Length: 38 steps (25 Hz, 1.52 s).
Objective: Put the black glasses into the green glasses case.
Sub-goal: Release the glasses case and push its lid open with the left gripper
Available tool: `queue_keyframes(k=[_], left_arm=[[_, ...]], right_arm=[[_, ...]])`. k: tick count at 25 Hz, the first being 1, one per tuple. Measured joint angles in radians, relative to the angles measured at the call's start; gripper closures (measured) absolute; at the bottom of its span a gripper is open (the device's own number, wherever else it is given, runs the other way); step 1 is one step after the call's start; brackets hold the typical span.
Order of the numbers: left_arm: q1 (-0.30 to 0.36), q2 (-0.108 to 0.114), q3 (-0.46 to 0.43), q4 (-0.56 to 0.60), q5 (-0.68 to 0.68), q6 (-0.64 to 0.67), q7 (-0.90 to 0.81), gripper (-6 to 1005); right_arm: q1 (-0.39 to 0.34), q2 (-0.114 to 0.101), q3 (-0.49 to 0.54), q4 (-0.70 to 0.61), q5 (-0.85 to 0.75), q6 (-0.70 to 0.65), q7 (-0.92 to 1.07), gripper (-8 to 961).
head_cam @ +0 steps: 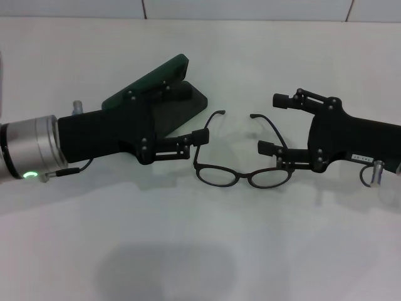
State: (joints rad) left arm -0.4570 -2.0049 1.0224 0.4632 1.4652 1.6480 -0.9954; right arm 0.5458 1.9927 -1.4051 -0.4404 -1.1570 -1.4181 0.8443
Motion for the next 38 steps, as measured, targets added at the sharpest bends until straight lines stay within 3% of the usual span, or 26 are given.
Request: queue_keyframes(k=[17,21,22,24,28,31,34,38], left_arm=[[0.033,-0.015,-0.001,0.0,-0.021,0.006,0.002,120],[0.025,-0.011,-0.005,0.033,-0.059,-0.02,-0.083,119],[0.006,0.004,-0.024,0.115,-0.047,-0.105,-0.262,119],[-0.014,0.015,-0.034,0.191,0.021,-0.2,-0.41,121],[-0.061,0.026,-0.036,0.36,0.28,-0.353,-0.683,133],[-0.086,0.001,-0.036,0.463,0.492,-0.419,-0.812,146],[-0.112,-0.043,-0.036,0.532,0.692,-0.454,-0.891,159],[-0.144,-0.082,-0.025,0.566,0.851,-0.473,-0.942,176]], right_arm=[[-0.007,0.0,0.0,0.0,-0.004,-0.021,0.001,90],[-0.006,0.0,0.0,0.0,-0.004,-0.015,0.001,90],[-0.006,0.0,0.0,0.0,-0.004,-0.014,0.001,90],[-0.007,0.0,0.0,0.0,-0.004,-0.014,0.0,89],[-0.011,-0.003,0.0,0.001,-0.004,-0.015,-0.001,89],[-0.012,-0.004,0.0,0.004,-0.004,-0.014,-0.001,89],[-0.014,-0.004,0.0,0.005,-0.004,-0.012,0.001,89],[-0.014,-0.002,0.0,0.008,-0.004,-0.012,0.0,89]])
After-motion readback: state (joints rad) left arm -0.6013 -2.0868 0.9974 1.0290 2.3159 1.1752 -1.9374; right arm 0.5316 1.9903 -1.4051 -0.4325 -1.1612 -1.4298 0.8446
